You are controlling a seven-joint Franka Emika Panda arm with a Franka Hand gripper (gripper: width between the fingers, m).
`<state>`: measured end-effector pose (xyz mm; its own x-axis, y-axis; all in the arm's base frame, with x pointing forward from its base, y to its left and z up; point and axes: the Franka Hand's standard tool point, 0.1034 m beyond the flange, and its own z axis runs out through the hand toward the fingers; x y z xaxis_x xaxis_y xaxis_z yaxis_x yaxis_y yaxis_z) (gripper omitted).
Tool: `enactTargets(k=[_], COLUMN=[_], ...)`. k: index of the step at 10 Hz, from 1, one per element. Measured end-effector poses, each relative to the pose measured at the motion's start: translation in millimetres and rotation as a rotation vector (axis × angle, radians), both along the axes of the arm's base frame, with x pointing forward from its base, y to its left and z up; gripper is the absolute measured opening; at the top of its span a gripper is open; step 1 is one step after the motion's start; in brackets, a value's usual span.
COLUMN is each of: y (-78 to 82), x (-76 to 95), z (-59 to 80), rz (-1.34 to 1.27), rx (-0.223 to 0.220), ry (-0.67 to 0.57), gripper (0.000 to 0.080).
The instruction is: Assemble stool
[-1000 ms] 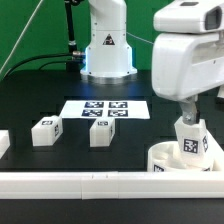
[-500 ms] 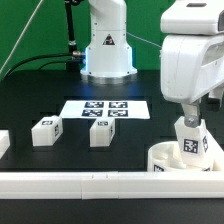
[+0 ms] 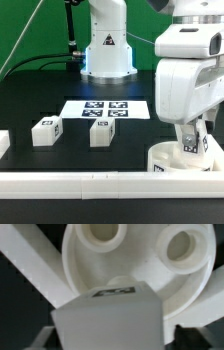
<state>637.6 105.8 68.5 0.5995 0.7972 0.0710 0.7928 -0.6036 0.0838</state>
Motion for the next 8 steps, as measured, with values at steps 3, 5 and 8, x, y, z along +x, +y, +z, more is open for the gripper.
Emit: enactTargets(k=[3,5,8], y=[0.6,1.3,-0.7], x=[-0.1,2.5,3.9], z=[0.0,-1.2,-1.4], rz=[-0.253,-0.446,-0.885], rx=[0.03,0.065,0.156], ry=[0.002,-0.007,0.006], gripper=[0.0336,0.0336,0.0337])
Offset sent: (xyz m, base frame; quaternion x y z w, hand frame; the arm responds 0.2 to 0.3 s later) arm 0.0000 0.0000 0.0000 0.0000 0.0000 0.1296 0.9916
